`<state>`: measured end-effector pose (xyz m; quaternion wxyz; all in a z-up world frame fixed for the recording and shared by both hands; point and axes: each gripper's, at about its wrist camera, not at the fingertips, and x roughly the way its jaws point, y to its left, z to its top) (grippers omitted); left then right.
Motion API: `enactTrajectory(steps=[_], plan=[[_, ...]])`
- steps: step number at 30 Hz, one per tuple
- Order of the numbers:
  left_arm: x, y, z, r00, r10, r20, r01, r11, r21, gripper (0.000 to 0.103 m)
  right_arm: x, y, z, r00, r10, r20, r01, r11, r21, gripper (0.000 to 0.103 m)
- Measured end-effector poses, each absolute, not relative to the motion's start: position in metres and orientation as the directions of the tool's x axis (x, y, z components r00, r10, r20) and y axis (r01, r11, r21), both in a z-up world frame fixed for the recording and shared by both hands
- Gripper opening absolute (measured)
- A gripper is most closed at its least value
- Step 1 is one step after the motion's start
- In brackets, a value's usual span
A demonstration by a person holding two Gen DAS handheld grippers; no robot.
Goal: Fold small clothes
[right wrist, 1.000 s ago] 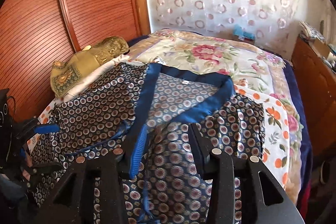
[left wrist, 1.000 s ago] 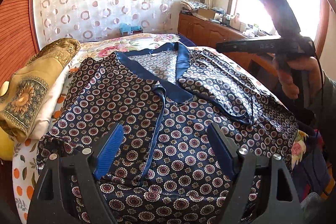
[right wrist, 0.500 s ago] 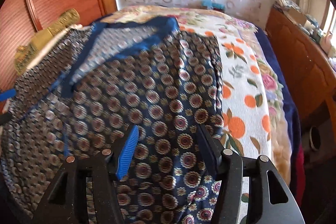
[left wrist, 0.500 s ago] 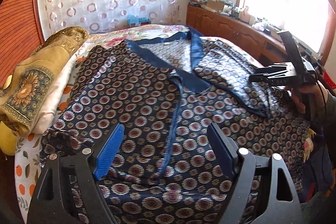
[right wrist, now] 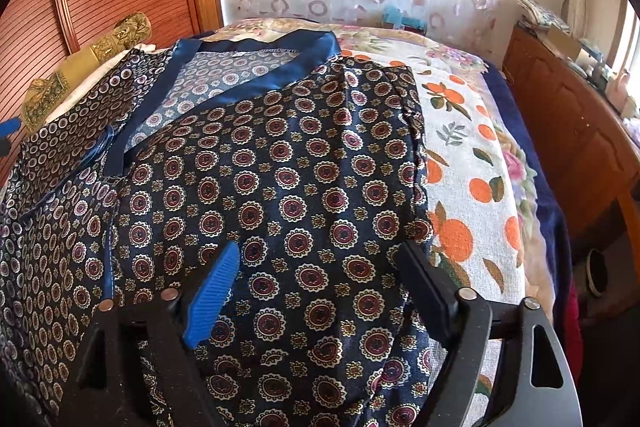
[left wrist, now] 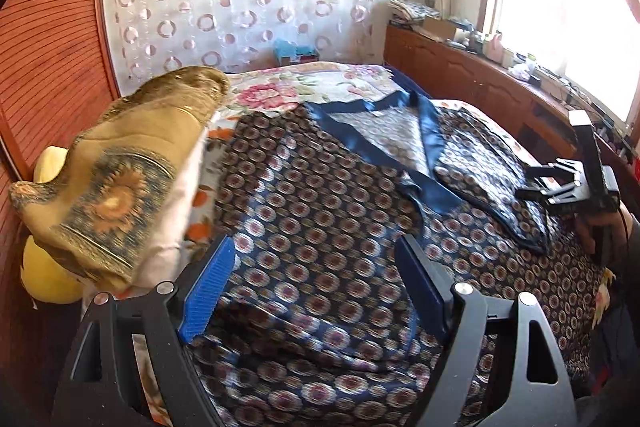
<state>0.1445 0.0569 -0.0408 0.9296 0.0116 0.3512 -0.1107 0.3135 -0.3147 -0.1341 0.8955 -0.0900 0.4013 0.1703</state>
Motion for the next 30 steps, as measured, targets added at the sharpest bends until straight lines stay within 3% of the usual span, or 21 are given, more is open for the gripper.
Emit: enactTrajectory(steps=[8, 11, 14, 16, 22, 30], plan=[[0.201, 0.071, -0.037, 0.691, -0.22, -0.689, 0.242, 0.968, -0.067, 0.082, 0.317, -0.313, -0.13, 0.598, 0.231, -0.767, -0.392, 0.919, -0.029, 0.092], [0.228, 0.069, -0.044, 0.656, -0.235, -0.718, 0.263, 0.962, -0.075, 0.073, 0.32, -0.312, -0.125, 0.58, 0.23, -0.782, -0.393, 0.919, -0.021, 0.091], [0.253, 0.064, -0.056, 0.611, -0.243, -0.753, 0.278, 0.957, -0.083, 0.071, 0.322, -0.313, -0.109, 0.606, 0.26, -0.752, -0.412, 0.911, -0.017, 0.091], [0.269, 0.058, -0.064, 0.585, -0.234, -0.776, 0.285, 0.956, -0.073, 0.061, 0.33, -0.316, -0.098, 0.625, 0.259, -0.736, -0.41, 0.912, -0.028, 0.091], [0.311, 0.048, -0.079, 0.544, -0.174, -0.821, 0.274, 0.961, -0.022, 0.061, 0.374, -0.328, -0.091, 0.636, 0.207, -0.743, -0.39, 0.917, -0.078, 0.091], [0.336, 0.042, -0.092, 0.517, -0.161, -0.841, 0.297, 0.955, 0.0, 0.046, 0.417, -0.335, -0.11, 0.617, 0.183, -0.766, -0.362, 0.93, -0.069, 0.091]])
